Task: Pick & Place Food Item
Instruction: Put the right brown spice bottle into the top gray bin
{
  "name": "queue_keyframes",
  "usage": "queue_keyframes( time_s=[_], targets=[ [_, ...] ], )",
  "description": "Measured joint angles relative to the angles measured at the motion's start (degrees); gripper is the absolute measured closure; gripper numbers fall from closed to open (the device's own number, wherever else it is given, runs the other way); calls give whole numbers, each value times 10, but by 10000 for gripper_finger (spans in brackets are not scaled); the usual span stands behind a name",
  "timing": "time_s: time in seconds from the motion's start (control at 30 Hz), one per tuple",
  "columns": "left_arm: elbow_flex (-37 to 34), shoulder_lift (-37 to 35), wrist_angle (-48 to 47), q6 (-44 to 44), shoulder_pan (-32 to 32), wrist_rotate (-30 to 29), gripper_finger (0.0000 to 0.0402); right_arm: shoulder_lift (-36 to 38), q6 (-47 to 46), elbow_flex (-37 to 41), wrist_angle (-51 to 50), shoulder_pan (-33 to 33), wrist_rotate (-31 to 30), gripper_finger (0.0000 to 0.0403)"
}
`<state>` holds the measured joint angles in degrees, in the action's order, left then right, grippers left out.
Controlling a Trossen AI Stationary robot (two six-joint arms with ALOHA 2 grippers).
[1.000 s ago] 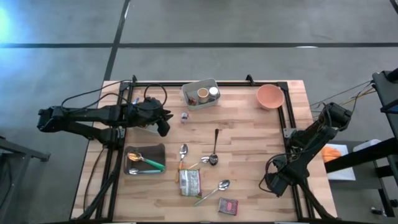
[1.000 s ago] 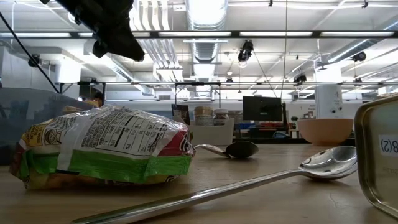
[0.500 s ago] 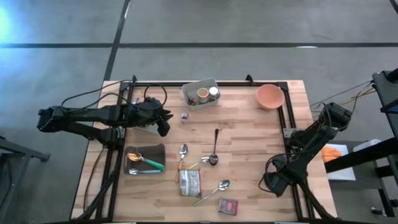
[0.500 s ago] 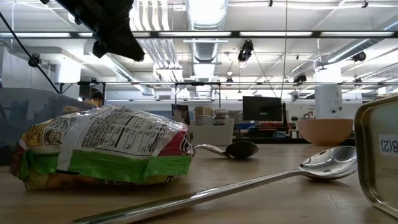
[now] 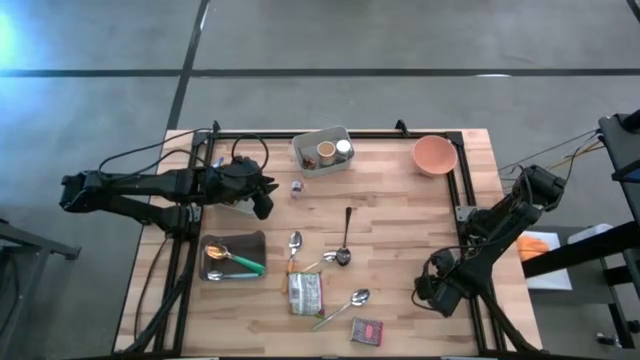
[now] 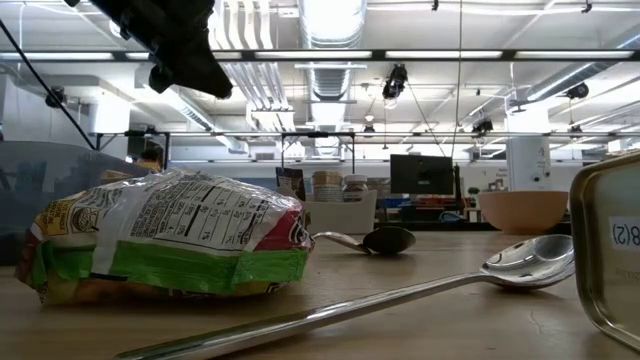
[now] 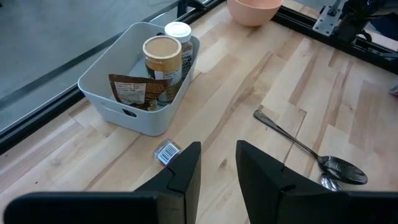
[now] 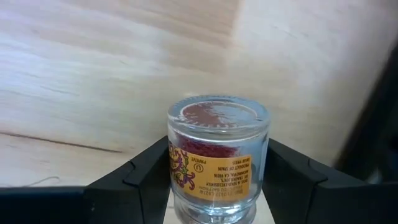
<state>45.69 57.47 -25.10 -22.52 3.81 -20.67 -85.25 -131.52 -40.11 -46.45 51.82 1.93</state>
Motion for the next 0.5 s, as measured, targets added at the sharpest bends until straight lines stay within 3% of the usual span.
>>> queue_keyframes(
  time_s=[0.5],
  targets=[
    [0, 0, 0, 0, 0, 0, 295, 0, 35, -4, 77, -47, -164, 196]
  ],
)
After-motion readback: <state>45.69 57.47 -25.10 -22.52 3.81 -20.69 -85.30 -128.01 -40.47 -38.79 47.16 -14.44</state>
